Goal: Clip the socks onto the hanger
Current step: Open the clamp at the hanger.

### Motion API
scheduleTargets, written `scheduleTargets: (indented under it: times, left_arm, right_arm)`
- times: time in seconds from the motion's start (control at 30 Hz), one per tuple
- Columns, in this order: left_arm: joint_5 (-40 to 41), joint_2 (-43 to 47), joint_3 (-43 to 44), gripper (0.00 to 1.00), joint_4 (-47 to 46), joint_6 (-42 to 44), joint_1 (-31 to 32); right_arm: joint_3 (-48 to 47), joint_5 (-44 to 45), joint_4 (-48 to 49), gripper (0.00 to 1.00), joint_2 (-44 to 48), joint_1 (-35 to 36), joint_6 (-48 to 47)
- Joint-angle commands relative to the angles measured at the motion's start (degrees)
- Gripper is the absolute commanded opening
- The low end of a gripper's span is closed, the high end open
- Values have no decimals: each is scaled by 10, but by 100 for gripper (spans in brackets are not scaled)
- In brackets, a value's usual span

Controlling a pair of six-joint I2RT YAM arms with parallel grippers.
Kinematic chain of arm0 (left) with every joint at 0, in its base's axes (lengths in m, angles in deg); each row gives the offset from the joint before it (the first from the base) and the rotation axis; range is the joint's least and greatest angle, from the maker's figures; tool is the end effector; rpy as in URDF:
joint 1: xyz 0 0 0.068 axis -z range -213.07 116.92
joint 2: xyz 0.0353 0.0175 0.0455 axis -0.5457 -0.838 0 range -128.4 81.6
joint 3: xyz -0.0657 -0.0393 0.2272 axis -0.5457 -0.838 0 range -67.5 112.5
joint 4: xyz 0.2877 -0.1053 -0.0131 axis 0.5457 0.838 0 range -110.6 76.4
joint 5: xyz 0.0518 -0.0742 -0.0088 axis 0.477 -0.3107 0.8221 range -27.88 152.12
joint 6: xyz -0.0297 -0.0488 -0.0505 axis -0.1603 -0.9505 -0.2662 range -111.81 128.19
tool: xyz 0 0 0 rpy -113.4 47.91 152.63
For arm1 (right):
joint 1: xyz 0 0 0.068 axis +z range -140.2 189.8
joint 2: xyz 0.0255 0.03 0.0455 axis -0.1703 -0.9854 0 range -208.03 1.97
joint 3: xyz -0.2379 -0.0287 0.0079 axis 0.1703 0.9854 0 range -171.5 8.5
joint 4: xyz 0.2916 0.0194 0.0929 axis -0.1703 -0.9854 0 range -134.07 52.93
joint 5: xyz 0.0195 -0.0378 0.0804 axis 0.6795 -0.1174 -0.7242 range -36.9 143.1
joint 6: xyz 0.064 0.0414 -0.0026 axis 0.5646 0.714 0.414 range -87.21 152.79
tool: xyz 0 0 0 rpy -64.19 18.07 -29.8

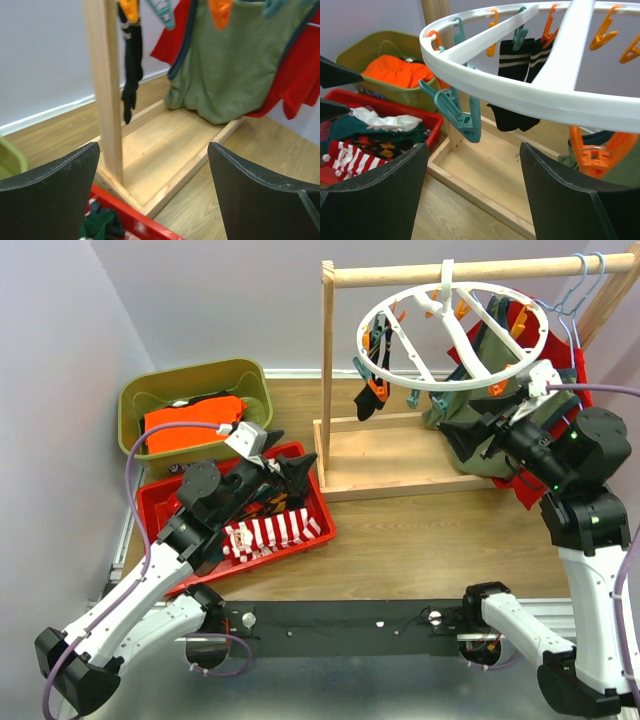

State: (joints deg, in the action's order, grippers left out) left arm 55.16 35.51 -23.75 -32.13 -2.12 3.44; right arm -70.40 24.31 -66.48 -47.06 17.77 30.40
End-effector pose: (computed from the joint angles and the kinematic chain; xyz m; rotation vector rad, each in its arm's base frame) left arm 0.2300 -0.1800 0.3490 0.4300 1.3901 -0.7584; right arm 0.2176 0.0619 0.4858 -0.5333 1.4904 0.4682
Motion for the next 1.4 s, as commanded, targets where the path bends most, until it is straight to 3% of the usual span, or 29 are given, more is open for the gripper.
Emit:
scheduleTargets:
  times: [0.0,0.33,0.6,0.7,1.03,1.37]
  left_arm:
    - [113,30,-30,99,1,13,3]
    - [237,80,-73,99,54,-5,3]
    - [302,86,-69,98,73,-12,3]
    - [295,91,-71,98,71,-16,2]
    - [158,69,-67,98,14,0,2]
    - [182,78,-69,99,37,6,2]
  right_arm:
    - [-3,11,15,82,-13,23,-21]
    - [46,66,95,80,3,46,-9]
    - [55,74,102,79,3,52,-2]
    - [45,75,94,80,-2,52,-1]
    - [-23,79,-17,84,13,52,21]
    - [-17,61,-16,86,-4,52,28]
